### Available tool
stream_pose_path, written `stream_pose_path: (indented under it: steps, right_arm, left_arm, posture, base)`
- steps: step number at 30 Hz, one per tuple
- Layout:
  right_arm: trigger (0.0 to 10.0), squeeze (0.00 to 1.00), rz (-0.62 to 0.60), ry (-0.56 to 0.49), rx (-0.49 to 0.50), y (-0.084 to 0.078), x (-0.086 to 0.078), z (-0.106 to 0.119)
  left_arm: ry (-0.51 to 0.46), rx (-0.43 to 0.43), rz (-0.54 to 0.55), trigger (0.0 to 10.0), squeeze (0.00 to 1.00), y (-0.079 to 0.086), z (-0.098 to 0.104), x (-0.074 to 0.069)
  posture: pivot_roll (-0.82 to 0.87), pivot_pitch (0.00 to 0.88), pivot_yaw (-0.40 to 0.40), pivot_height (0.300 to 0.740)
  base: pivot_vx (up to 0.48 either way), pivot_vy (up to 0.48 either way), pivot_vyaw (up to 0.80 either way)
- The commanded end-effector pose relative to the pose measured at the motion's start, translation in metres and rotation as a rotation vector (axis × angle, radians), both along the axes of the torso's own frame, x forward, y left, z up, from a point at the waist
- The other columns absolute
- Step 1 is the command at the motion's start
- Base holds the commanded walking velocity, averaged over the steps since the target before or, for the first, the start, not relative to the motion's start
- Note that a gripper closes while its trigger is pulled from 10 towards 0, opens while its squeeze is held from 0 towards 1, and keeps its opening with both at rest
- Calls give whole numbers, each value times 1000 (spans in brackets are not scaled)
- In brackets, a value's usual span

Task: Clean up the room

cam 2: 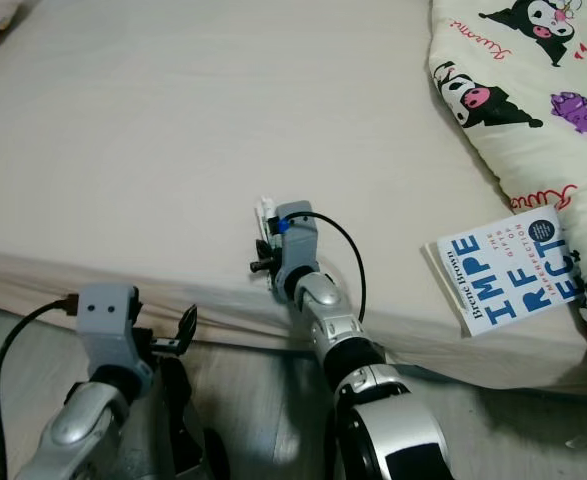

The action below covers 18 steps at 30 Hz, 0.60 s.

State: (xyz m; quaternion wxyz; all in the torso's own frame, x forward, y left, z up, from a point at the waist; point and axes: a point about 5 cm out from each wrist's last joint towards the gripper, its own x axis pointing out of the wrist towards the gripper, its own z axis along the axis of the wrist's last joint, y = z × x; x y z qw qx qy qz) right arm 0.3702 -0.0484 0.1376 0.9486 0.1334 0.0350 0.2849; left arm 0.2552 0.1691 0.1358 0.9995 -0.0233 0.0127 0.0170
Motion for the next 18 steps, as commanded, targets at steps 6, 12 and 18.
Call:
stream_pose_path:
  steps: [6, 12, 18]
  right_arm:
    - [0, 0, -6, -72, 187, -25, 2, 21]
    - [0, 0, -8, -140, 193, -41, 0, 30]
    - [0, 0, -7, -133, 165, -50, -5, 19]
  left_arm:
    - [88, -7, 140, 10000, 0, 15, -11, 23]
    - [16, -10, 141, 10000, 0, 18, -5, 33]
    - [21, -4, 144, 10000, 0, 18, -8, 43]
  posture:
    - [-23, 207, -93, 532]
    - [-39, 141, -87, 546]
    - [-48, 103, -82, 561]
  base:
    - [-160, 0, 0]
    - [-210, 0, 0]
    - [0, 0, 0]
